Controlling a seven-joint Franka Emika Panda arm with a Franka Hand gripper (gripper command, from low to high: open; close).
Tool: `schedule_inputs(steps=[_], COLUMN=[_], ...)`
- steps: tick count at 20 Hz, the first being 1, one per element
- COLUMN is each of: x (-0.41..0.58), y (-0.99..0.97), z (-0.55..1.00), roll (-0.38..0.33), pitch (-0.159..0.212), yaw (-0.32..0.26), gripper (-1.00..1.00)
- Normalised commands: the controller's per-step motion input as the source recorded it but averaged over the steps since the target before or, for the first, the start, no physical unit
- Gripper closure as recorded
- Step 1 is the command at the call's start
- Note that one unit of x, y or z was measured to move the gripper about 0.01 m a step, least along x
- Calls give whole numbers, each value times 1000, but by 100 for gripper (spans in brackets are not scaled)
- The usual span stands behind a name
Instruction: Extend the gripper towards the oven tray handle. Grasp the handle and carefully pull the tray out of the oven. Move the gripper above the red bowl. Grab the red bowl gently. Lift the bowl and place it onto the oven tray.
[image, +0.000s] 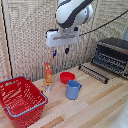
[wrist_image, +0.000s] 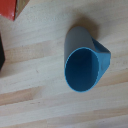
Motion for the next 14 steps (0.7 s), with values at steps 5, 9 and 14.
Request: schedule_inputs(steps=[5,9,14], x=[-122,-117,-67], y=[10,-1,-13], z=[133,184,188], roll=[-277,-352,-339], pitch=[9,16,10], yaw=[61,87,113], gripper=[-100,-100,-100])
